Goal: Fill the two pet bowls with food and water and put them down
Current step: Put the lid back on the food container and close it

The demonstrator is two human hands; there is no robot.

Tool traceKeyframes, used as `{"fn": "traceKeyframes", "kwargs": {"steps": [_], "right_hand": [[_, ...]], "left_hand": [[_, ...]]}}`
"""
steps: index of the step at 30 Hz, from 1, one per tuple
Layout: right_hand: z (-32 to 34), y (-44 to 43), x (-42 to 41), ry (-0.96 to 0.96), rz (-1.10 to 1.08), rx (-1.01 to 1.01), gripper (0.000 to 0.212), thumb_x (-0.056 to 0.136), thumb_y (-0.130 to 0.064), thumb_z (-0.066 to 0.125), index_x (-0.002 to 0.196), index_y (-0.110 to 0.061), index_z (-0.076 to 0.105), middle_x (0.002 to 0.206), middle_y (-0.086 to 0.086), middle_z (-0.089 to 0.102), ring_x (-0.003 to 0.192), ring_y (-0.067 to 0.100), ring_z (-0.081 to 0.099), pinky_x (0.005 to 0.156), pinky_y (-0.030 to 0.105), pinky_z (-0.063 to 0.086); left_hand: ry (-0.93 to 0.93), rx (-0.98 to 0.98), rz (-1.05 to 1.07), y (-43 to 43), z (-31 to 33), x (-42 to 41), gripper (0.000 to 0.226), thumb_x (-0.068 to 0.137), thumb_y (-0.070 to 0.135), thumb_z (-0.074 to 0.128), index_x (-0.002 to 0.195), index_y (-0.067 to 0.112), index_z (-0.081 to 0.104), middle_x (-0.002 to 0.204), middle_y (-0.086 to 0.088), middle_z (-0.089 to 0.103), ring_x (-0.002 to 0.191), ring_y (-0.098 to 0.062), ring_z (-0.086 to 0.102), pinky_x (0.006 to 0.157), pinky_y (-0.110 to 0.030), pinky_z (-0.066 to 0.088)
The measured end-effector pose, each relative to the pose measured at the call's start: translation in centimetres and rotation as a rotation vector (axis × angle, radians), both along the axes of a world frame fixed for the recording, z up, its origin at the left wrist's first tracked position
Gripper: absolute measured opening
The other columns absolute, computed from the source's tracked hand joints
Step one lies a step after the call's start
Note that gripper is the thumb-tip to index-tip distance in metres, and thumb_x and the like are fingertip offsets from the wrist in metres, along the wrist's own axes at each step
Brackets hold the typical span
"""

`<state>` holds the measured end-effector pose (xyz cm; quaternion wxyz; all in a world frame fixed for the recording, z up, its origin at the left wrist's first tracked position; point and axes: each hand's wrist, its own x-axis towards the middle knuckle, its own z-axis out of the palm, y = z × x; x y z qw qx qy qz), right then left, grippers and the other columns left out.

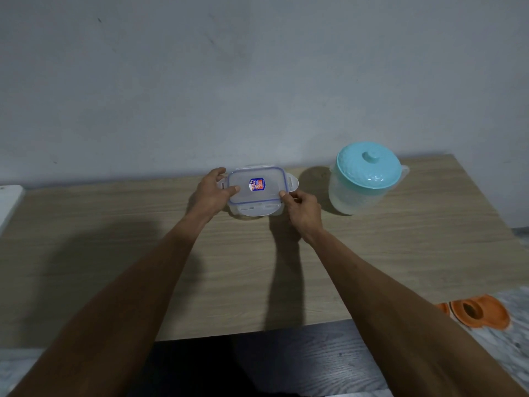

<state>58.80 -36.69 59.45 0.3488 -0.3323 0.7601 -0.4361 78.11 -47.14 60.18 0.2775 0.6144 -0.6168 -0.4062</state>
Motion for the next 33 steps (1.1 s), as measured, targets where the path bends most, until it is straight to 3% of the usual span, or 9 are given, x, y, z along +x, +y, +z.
{"fn": "traceKeyframes", "kwargs": {"steps": [5,12,17,23,26,29,31,33], "right_hand": [[0.1,0.2,0.1,-0.02,-0.013,-0.001,0.037,0.083,-0.051,0.069,0.092,-0.016,0.073,0.083,0.004,0.071,0.078,0.024,0.064,0.081,0.048,0.057],[1.0,0.6,0.8,0.112,-0.035,0.0,0.045,0.083,-0.047,0.071,0.117,-0.018,0.069,0.097,0.01,0.067,0.09,0.026,0.063,0.075,0.033,0.047],[1.2,1.1,1.5,0.129,-0.064,-0.018,0.049,0.081,-0.046,0.072,0.122,-0.019,0.065,0.115,0.012,0.061,0.108,0.026,0.06,0.09,0.04,0.05],[1.3,2.0,1.9,0.12,-0.081,-0.02,0.049,0.083,-0.045,0.072,0.125,-0.021,0.063,0.116,0.012,0.058,0.109,0.026,0.058,0.091,0.037,0.047],[1.1,2.1,2.1,0.133,-0.056,0.018,0.058,0.081,-0.052,0.07,0.13,-0.023,0.059,0.121,0.012,0.058,0.111,0.027,0.059,0.092,0.04,0.049],[1.2,2.0,2.2,0.187,-0.073,0.088,0.073,0.08,-0.052,0.07,0.139,-0.017,0.047,0.136,0.012,0.048,0.12,0.031,0.055,0.094,0.043,0.047],[1.7,1.7,1.8,0.333,-0.061,0.045,0.079,0.078,-0.05,0.072,0.139,-0.011,0.042,0.14,0.012,0.04,0.125,0.034,0.05,0.094,0.043,0.045],[2.4,0.7,1.2,0.51,0.095,-0.041,0.087,0.074,-0.052,0.073,0.143,-0.012,0.037,0.146,0.013,0.037,0.133,0.034,0.043,0.101,0.047,0.043]], "left_hand": [[-0.007,-0.005,-0.012,0.0,0.2,0.0,0.066,0.08,0.021,0.08,0.139,0.017,0.051,0.132,-0.009,0.061,0.116,-0.025,0.06,0.101,-0.045,0.05],[-0.059,-0.061,-0.03,-0.1,0.7,0.2,0.058,0.083,0.011,0.074,0.137,0.018,0.055,0.125,-0.008,0.063,0.105,-0.019,0.06,0.099,-0.041,0.051],[-0.066,-0.069,-0.052,-0.3,1.1,0.2,0.055,0.085,0.005,0.069,0.137,0.018,0.055,0.118,-0.007,0.062,0.102,-0.021,0.06,0.096,-0.039,0.052],[-0.035,-0.063,-0.049,-0.1,1.0,0.3,0.053,0.086,0.005,0.068,0.137,0.017,0.055,0.116,-0.007,0.062,0.109,-0.025,0.062,0.097,-0.042,0.053],[-0.057,-0.048,-0.059,-0.1,0.5,0.7,0.055,0.084,0.017,0.071,0.137,0.022,0.055,0.126,-0.003,0.064,0.114,-0.021,0.061,0.101,-0.046,0.05],[-0.067,0.007,-0.076,-0.3,-0.3,1.1,0.072,0.076,0.04,0.075,0.141,0.023,0.05,0.139,0.0,0.058,0.124,-0.02,0.056,0.107,-0.047,0.046],[-0.048,0.036,-0.062,-0.1,-0.2,1.2,0.088,0.064,0.058,0.072,0.142,0.026,0.047,0.144,0.001,0.054,0.128,-0.019,0.054,0.108,-0.047,0.045],[-0.051,0.049,-0.086,0.1,0.0,1.4,0.095,0.06,0.063,0.072,0.144,0.027,0.045,0.146,0.0,0.052,0.129,-0.019,0.053,0.108,-0.046,0.045]]}}
